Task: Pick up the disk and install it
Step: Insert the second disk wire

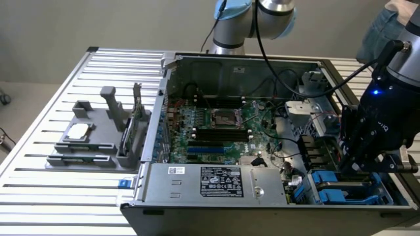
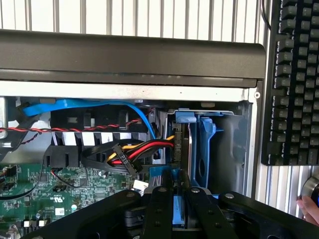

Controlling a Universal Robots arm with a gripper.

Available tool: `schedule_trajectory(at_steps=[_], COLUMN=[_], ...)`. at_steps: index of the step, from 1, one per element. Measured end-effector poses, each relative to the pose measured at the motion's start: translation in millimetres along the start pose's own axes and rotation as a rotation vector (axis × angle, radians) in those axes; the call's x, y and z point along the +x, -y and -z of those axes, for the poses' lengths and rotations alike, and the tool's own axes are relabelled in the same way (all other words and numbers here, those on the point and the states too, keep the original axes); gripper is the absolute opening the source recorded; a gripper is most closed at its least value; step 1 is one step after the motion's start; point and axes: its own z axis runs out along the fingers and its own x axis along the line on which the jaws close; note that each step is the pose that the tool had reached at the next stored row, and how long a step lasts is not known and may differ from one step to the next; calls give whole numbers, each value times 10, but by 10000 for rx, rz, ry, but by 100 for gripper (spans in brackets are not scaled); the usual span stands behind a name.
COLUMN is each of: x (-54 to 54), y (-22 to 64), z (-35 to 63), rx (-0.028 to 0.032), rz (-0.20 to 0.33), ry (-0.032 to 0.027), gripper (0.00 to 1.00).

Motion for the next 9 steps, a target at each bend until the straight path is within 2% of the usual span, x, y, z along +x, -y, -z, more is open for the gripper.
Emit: schedule_trajectory(at_steps=[9], x=[-5], y=[0], z=[55], rx=[0], rz=[-1], ry=[-2], gripper=[16])
